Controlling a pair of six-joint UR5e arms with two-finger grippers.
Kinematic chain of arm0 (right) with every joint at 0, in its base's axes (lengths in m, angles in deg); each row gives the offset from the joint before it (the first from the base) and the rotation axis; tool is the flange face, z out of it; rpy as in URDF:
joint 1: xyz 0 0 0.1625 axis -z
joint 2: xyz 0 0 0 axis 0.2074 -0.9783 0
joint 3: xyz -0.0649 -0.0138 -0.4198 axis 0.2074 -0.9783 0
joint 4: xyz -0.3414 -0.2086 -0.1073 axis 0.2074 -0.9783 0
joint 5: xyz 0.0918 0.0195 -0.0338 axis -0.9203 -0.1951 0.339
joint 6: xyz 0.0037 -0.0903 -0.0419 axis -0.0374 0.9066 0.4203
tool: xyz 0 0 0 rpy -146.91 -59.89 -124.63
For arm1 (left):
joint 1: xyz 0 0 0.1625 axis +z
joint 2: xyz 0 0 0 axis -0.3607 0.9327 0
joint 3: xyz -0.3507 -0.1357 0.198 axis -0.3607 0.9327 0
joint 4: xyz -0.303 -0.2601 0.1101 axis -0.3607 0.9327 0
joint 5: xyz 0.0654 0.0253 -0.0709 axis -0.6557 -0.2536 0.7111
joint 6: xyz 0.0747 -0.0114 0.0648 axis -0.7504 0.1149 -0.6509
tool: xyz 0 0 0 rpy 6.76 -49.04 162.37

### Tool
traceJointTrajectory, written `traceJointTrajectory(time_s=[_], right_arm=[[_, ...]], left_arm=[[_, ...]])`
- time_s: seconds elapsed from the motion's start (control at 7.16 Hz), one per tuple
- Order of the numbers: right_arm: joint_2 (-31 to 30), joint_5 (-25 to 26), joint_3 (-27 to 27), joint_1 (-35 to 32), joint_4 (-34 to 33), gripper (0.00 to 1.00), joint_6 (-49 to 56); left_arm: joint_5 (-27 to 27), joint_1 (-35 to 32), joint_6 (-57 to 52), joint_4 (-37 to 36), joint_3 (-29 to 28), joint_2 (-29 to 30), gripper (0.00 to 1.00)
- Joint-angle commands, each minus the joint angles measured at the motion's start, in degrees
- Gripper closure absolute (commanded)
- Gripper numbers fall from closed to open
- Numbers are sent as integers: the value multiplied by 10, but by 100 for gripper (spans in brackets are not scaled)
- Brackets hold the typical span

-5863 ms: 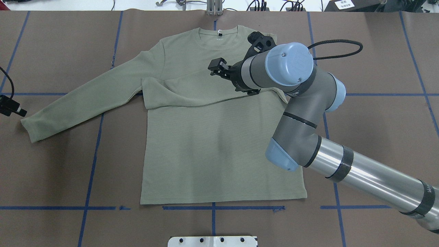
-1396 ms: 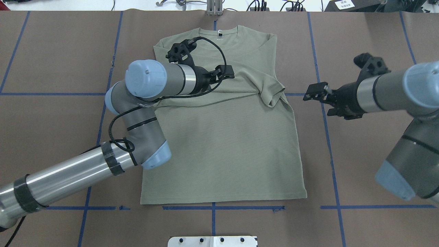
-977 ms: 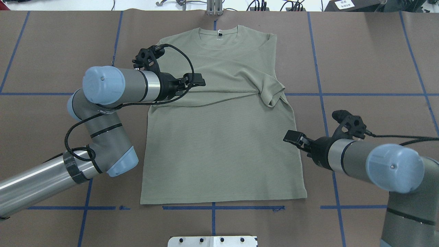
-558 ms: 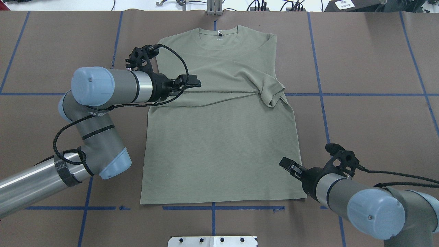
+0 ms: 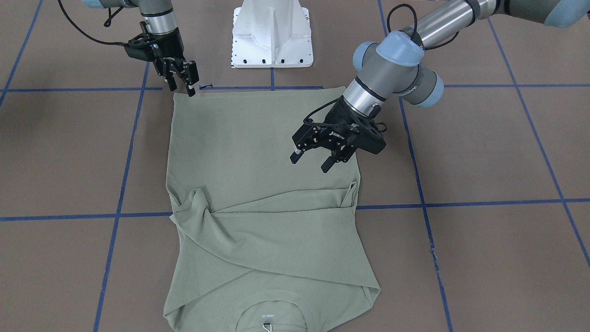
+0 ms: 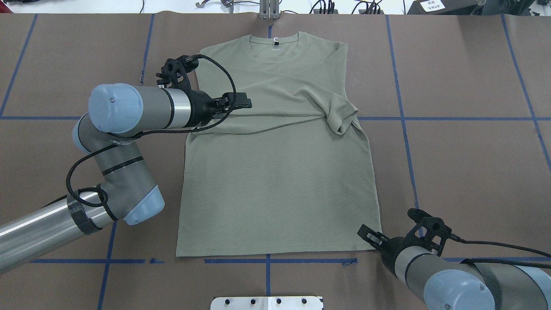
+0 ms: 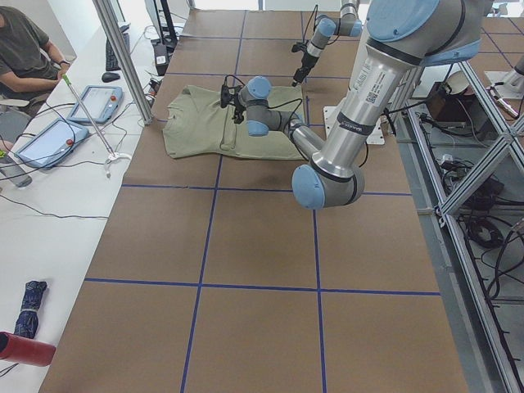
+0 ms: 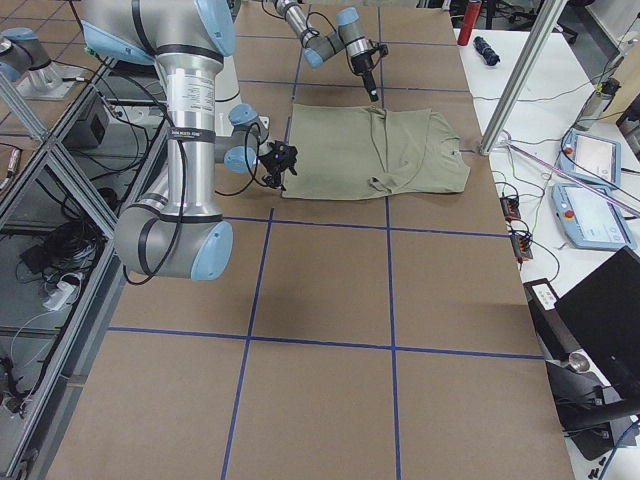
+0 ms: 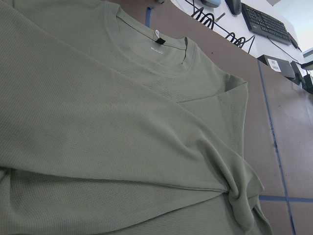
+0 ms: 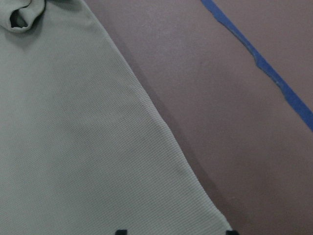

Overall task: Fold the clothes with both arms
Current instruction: 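Grasp a hem corner with the right gripper while the left gripper approaches the other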

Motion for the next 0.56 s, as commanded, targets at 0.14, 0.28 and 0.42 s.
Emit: traceJointTrajectory(time_s=[0.14,0.28,0.42], right_arm=[[-13,-5,-3,7,-4,30,-1],[-13,-7,-3,10,-5,31,-1],[-12,-7,-3,12,-5,32,-1]], left_arm=[[-10,0,1,0,4,-4,2],[-10,-1,1,0,3,-4,2],[-12,0,1,0,3,-5,2]])
